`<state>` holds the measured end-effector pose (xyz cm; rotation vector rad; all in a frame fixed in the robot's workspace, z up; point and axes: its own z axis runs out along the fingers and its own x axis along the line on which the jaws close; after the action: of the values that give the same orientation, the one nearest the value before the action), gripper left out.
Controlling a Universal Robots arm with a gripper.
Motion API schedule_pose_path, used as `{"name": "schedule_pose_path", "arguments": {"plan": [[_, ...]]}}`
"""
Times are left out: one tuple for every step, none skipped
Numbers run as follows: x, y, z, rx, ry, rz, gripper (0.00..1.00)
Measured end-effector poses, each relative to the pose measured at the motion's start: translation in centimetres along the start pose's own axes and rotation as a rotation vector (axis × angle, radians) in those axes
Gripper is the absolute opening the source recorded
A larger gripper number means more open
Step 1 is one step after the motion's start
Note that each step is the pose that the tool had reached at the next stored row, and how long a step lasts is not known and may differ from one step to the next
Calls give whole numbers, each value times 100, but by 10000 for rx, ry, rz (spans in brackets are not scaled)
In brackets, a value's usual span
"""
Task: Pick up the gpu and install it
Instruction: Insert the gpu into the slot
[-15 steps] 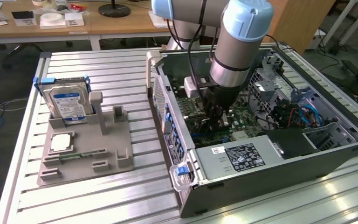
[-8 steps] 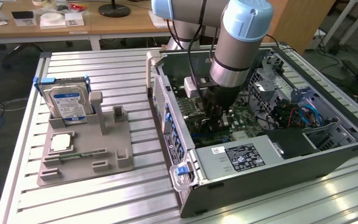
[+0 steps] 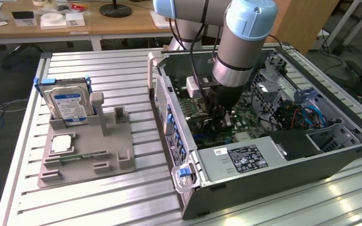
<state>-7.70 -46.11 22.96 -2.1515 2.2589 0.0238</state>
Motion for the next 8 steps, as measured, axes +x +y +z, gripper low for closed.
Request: {"name": "schedule_pose_path", "arguments": {"plan": [[0, 1, 0, -1, 2, 0, 28], [1, 1, 0, -2, 4, 0, 28], [0, 3, 1, -2, 5, -1, 28], [-1, 4, 2, -2, 4, -9, 28], [-1, 4, 4, -2, 3, -27, 28], [-2, 4, 5, -2, 3, -42, 28], [-3, 5, 6, -3, 3, -48, 28], [-4, 5, 7, -3, 3, -50, 28]]}}
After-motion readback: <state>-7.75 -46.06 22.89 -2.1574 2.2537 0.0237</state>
